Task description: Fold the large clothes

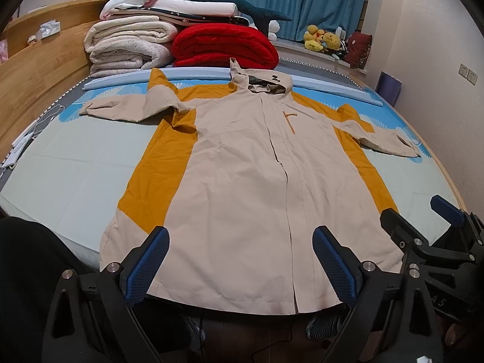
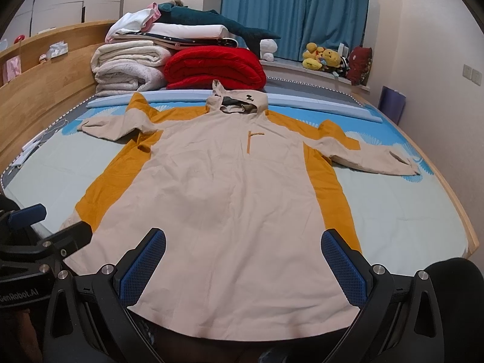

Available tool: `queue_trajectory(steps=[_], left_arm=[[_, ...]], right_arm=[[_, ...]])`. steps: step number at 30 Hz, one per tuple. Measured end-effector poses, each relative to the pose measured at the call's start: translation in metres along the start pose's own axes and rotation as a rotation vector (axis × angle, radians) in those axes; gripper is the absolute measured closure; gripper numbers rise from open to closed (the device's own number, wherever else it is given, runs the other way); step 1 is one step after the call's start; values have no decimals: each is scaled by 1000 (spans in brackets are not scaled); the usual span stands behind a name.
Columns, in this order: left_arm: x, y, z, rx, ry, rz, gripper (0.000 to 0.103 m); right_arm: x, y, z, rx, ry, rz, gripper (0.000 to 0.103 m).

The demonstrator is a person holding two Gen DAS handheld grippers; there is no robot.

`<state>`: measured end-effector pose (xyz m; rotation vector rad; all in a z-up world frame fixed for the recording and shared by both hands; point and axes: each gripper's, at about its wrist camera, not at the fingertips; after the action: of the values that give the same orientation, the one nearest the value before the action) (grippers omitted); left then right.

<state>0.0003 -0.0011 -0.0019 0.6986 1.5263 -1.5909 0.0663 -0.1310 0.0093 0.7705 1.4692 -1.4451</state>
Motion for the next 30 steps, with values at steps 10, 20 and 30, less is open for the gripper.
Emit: queue_trajectory(steps=[10, 20, 30], left_arm=[[-8, -8, -3, 5, -4, 37, 13], [-8, -13, -5, -2, -11, 79, 26], [-22, -15, -13, -16, -80, -31, 46]], right_arm=[[2, 3, -3, -9, 1, 10, 1], [-2, -1, -5, -32, -17, 33, 14], [-23, -14, 2, -79, 46, 56, 33]])
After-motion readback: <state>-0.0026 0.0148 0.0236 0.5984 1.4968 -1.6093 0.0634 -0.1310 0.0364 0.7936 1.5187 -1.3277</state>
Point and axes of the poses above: each gripper's, at about its wrist camera, not at the fingertips, and y roughly the way its jaws point, z to its right, x to its underside, and after that the axes turned 15 degrees about z, right-handed
